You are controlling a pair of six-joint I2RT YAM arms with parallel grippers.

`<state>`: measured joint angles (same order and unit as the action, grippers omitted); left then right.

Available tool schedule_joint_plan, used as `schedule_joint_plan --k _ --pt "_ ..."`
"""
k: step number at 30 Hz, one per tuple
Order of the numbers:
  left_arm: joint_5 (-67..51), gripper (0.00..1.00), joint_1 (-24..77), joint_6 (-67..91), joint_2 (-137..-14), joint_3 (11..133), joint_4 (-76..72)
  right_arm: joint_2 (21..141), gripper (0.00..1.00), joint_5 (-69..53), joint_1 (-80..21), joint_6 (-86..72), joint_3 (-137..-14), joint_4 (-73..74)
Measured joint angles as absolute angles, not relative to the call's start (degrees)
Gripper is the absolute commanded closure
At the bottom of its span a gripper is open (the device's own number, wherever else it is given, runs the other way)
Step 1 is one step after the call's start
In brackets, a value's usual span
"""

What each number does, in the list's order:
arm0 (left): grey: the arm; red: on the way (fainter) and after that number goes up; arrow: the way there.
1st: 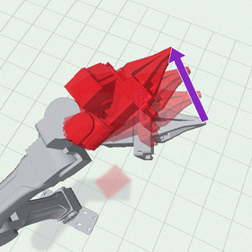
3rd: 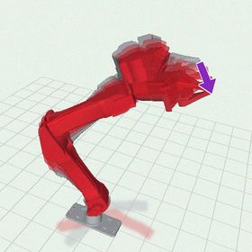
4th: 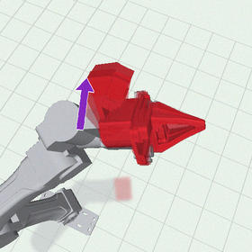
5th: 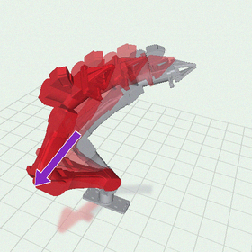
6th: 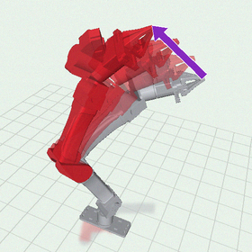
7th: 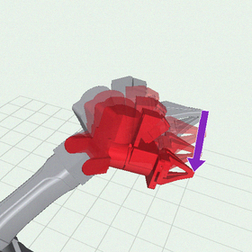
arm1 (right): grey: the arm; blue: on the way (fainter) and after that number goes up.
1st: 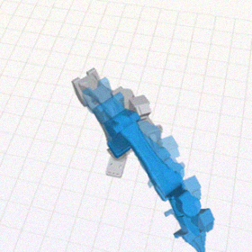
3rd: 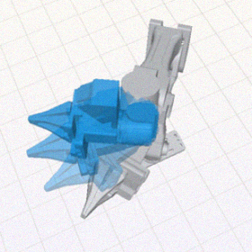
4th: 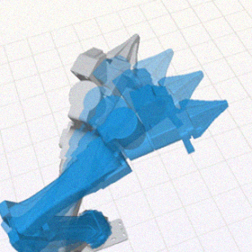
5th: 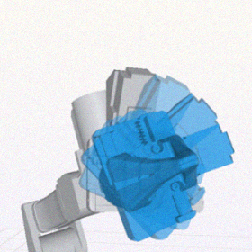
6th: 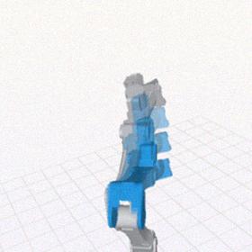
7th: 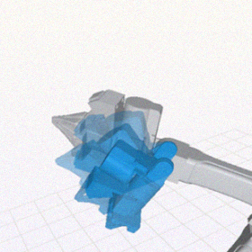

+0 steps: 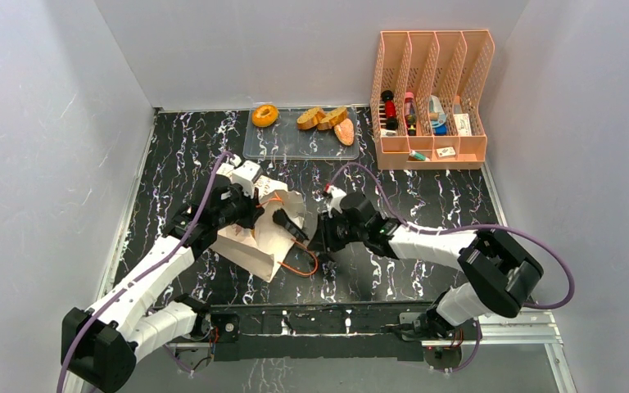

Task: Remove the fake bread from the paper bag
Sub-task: Pick up the clamp from the paper bag.

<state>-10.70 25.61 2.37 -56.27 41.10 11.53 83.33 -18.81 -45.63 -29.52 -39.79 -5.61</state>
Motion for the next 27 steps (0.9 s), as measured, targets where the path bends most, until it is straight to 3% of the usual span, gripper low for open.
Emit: schedule_joint_plan --k 6,27 --pt "-13.15 1.0 25.61 -0.08 -56.07 40.38 10.68 82.74 0.76 -24.08 -45.63 -38.96 -33.58 -10.76" --pt "-16.23 1.0 25.61 -1.98 -57.43 40.4 11.11 91.26 0.69 -39.55 -42.94 -52.8 -33.67 -23.49"
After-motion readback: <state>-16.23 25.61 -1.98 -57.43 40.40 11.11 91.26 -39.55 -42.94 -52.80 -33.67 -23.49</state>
